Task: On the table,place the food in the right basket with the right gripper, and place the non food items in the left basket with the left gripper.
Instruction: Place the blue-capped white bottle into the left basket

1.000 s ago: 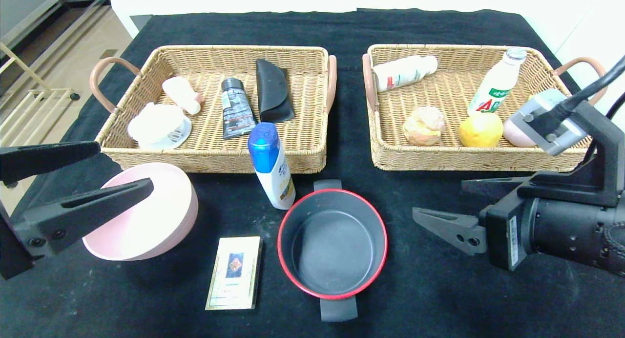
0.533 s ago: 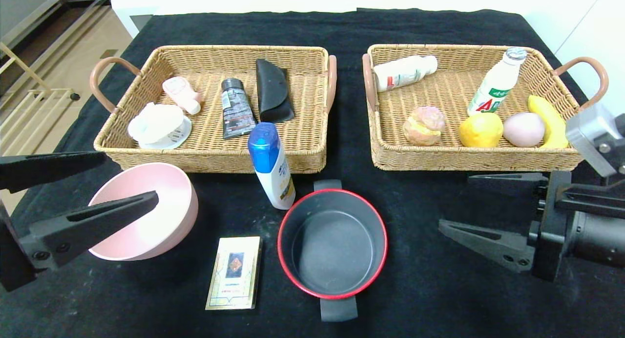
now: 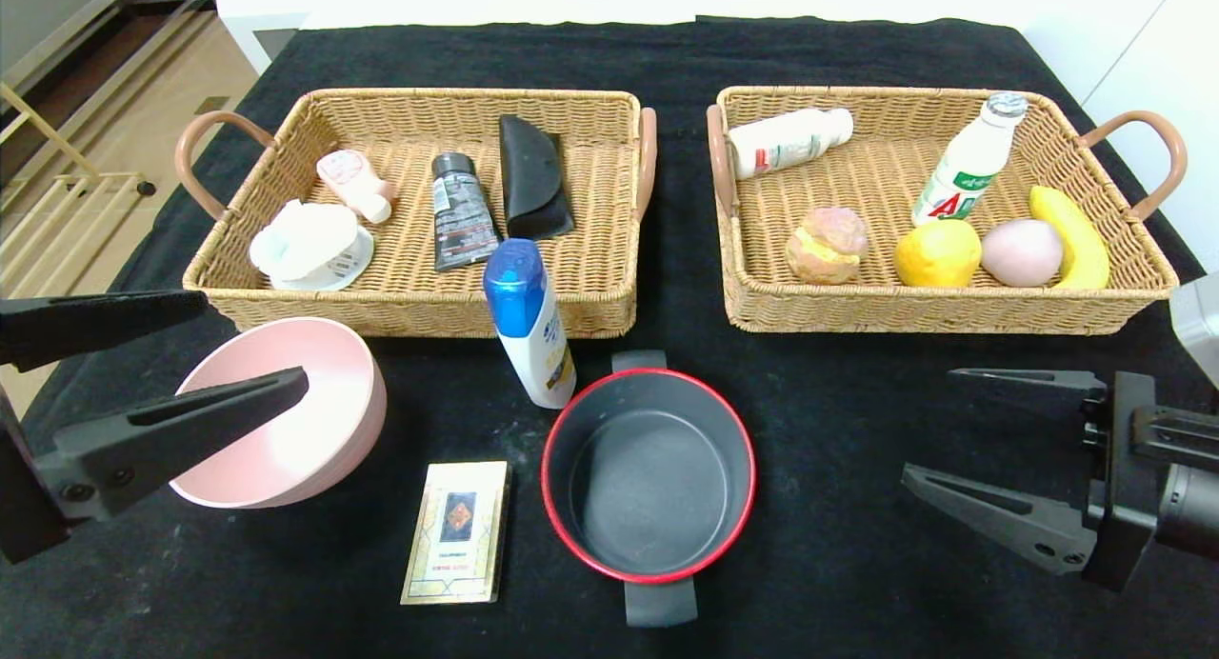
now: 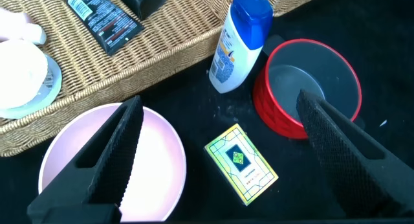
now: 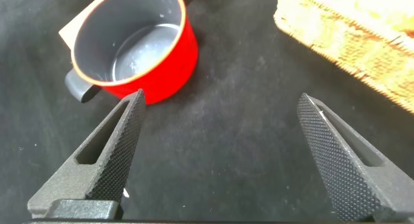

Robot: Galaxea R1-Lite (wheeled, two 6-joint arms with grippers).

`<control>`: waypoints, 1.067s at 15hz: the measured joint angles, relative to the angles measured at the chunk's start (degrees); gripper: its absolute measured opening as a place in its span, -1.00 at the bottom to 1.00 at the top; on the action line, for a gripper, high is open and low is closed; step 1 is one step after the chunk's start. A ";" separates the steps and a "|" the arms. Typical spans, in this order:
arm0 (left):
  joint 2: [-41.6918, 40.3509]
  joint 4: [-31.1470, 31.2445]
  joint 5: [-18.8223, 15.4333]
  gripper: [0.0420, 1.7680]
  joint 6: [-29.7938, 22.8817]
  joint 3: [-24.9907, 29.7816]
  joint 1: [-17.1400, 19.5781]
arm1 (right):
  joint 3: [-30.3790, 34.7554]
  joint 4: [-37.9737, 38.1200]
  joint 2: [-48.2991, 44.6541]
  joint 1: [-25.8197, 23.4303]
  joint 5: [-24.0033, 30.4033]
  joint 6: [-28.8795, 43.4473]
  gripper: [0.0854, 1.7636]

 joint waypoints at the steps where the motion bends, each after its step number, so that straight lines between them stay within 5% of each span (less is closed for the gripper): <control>1: -0.02 0.43 0.02 0.94 -0.44 -0.30 0.04 | 0.17 -0.02 0.22 0.00 -0.11 -0.04 0.93; 5: -0.20 1.51 -0.72 0.94 -2.23 -0.96 -0.13 | 0.17 -0.04 1.18 0.01 -0.52 0.22 0.94; 8: 0.61 4.83 2.01 0.94 -2.78 -1.33 -4.38 | -0.16 -0.11 1.33 0.04 -0.55 0.21 0.94; 10: 1.94 7.56 8.37 0.94 -5.88 -3.22 -10.25 | -0.22 -0.11 1.38 0.17 -0.66 0.21 0.94; 14: 6.75 8.36 29.94 0.94 -11.86 -5.62 -26.06 | -0.46 -0.20 1.41 0.33 -0.73 0.21 0.94; 16: 10.97 6.01 33.30 0.94 -14.32 -5.77 -29.82 | -0.52 -0.17 1.33 0.22 -0.71 0.21 0.94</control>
